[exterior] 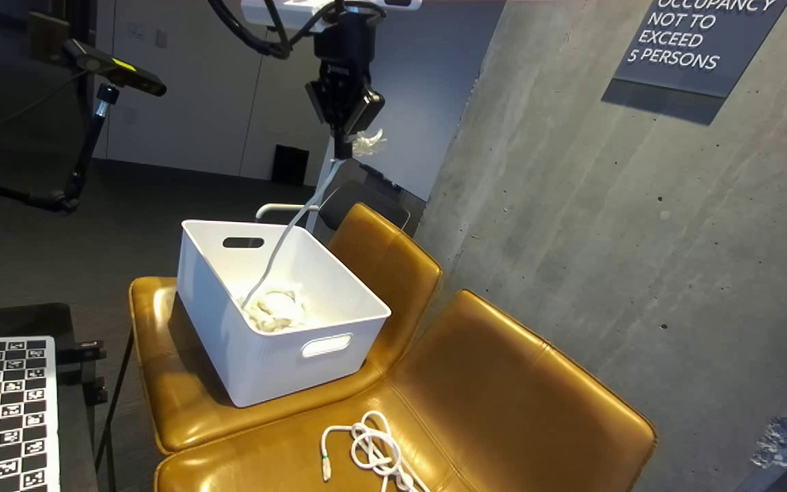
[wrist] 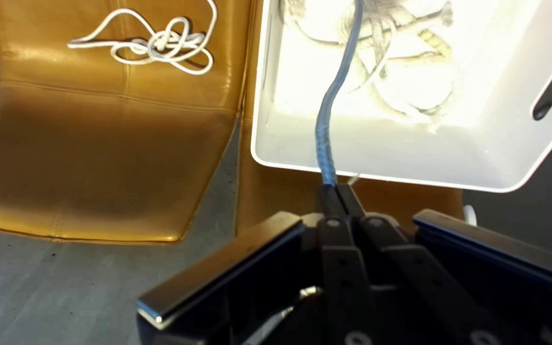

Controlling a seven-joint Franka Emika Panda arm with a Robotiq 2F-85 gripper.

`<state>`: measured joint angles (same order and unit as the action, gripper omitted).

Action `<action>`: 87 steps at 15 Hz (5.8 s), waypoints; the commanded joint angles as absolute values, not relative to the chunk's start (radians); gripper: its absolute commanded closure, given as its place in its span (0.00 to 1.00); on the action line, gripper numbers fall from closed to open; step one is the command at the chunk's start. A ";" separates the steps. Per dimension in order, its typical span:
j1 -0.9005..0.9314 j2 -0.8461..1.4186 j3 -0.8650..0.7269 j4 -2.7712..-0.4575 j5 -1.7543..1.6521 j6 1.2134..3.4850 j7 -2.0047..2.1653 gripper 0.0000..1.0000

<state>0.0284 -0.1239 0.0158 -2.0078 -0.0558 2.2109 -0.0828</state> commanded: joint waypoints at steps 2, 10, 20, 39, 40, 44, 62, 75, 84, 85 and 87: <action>0.054 -0.047 0.025 -1.930 0.060 2.332 -0.145 0.99; 0.029 0.021 0.015 -1.984 0.096 2.369 -0.219 0.37; -0.168 0.159 -0.113 -2.029 0.123 2.450 -0.401 0.00; -0.213 0.622 -0.051 -1.938 0.218 2.860 -0.095 0.00; -0.211 0.645 -0.050 -1.912 0.217 2.856 -0.074 0.00; -0.196 0.746 -0.069 -1.793 0.206 2.831 0.008 0.00; -0.202 0.924 -0.154 -1.605 0.180 2.723 0.091 0.80; -0.087 0.352 -0.102 -1.946 0.053 2.691 0.016 0.98; 0.038 0.000 0.021 -1.970 0.028 2.526 0.047 0.98; 0.055 -0.031 0.038 -1.963 0.019 2.497 0.061 0.98; 0.090 -0.085 0.079 -1.945 -0.019 2.441 0.110 0.98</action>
<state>0.0538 0.0042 0.0369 -1.9407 0.0407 2.5202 0.0419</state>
